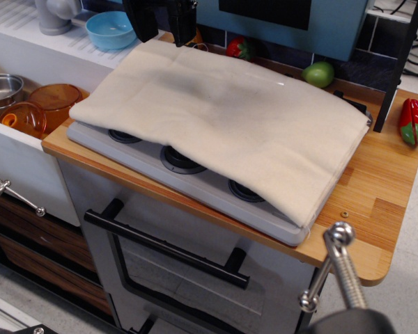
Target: Fold cloth in half
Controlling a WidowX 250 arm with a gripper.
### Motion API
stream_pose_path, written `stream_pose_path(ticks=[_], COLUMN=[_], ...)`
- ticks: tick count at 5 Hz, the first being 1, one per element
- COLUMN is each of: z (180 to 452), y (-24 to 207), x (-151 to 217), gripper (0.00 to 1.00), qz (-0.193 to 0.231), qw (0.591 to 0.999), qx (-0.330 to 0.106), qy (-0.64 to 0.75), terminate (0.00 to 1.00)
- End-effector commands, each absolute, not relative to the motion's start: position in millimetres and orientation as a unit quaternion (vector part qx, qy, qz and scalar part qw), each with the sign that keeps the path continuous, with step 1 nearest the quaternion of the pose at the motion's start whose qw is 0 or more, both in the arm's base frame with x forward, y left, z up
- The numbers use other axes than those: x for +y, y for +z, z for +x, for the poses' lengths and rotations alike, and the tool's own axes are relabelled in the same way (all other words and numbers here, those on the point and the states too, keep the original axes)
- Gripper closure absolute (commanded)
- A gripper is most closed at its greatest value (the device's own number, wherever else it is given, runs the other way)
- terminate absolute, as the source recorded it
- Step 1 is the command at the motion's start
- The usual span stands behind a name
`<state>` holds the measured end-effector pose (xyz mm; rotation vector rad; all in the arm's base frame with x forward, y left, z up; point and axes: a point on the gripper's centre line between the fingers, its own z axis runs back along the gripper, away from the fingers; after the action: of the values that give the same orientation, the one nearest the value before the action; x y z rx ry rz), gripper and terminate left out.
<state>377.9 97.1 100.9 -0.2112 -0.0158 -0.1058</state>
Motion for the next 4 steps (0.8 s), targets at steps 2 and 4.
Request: stream_pose_path(ticks=[2, 4], z=[378.7, 371.4], y=[98.7, 89.8], x=[119.2, 159.3], gripper=[0.0, 0.0], qz=[-0.108, -0.083], qw=[0.991, 0.993], qx=[-0.006, -0.017], qy=[-0.072, -0.086], terminate=[0.0, 0.0])
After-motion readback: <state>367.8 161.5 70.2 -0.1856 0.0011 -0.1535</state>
